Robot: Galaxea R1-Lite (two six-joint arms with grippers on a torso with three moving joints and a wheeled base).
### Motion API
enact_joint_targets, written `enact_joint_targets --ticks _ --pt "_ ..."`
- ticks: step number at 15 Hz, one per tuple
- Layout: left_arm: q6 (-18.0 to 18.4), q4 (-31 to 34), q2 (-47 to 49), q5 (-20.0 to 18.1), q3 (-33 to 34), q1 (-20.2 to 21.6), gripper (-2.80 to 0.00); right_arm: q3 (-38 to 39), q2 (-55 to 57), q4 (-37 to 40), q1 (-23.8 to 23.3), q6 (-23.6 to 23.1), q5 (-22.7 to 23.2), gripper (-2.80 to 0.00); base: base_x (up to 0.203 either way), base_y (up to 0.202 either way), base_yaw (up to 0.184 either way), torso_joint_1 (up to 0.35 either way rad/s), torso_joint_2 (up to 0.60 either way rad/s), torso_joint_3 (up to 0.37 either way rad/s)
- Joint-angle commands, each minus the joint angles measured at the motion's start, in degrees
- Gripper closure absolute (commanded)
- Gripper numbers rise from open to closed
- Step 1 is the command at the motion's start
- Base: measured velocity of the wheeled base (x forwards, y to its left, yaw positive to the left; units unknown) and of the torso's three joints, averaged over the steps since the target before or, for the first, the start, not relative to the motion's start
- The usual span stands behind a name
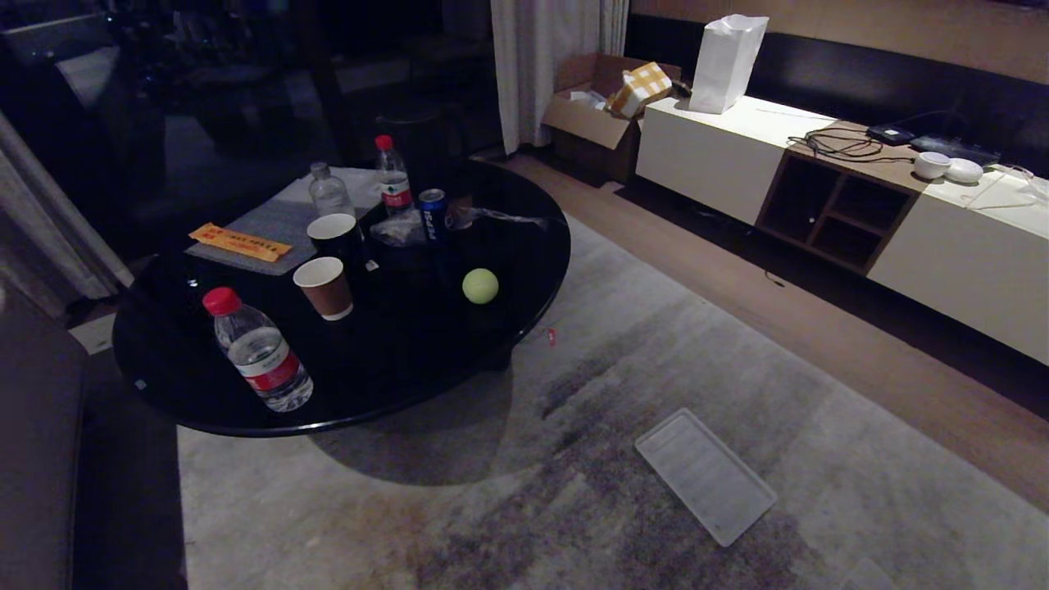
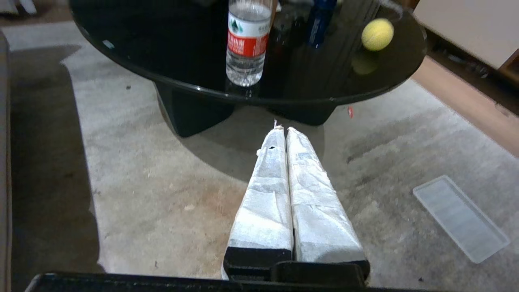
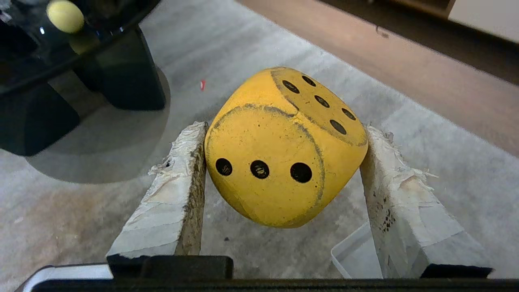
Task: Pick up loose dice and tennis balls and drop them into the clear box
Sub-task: Put the toys in the box
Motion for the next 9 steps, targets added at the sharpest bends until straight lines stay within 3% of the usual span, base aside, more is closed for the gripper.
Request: enact_joint_targets --ticks 1,9 --pt "-0.1 0.0 0.1 0.1 0.1 0.0 0.0 0.1 0.1 0.0 0.1 0.0 0.0 0.0 0.0 0.0 0.0 0.002 0.0 0.205" --pt "-0.1 0.0 0.1 0.0 0.1 0.0 0.0 0.1 0.1 0.0 0.0 0.0 0.0 0.0 0.0 0.0 0.0 0.003 0.0 0.204"
